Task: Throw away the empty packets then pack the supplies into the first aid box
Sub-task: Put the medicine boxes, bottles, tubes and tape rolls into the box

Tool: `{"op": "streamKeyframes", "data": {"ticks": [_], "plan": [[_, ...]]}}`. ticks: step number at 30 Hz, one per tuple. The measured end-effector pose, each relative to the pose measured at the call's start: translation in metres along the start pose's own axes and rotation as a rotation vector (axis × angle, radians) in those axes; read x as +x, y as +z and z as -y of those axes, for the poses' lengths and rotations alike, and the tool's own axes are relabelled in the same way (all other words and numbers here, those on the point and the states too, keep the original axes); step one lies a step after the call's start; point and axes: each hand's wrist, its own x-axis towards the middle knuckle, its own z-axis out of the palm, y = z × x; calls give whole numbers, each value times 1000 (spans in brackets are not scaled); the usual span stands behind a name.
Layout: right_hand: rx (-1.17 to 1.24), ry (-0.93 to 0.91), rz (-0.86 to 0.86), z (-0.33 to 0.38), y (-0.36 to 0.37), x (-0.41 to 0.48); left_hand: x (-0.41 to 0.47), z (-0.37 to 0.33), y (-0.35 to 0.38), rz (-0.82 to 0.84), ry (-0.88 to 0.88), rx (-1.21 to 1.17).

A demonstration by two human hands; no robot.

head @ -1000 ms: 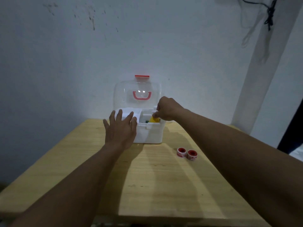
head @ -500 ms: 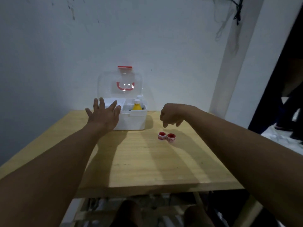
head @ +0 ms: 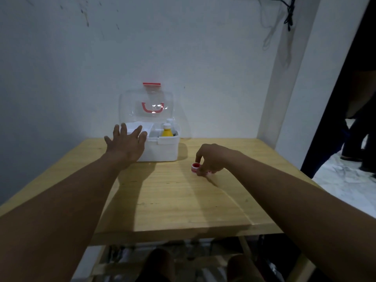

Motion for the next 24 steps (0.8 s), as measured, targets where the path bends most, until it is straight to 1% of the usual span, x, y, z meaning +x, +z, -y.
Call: {"op": "streamKeyframes", "data": {"ticks": [3,6,10,14,20,24], "plan": [[-27,-31,-40,-1,4,3,0,-1,-1,-2,-6,-16],[-45,-36,-42,-1,4,5,-1,-2,-1,-16,-5,-42],[-77,-33,-51,-2,1,6,-3,-2,-1,-70,10,-74],[-80,-70,-69,-1,-6,6,-4,2,-3,-120,20,-98],[-67,-116,-85,16,-42,8,0,18,-6,-136,-8,-72],[-68,-162,-118,43,-76,18,1,25,-5,-128,-11,-93]]}}
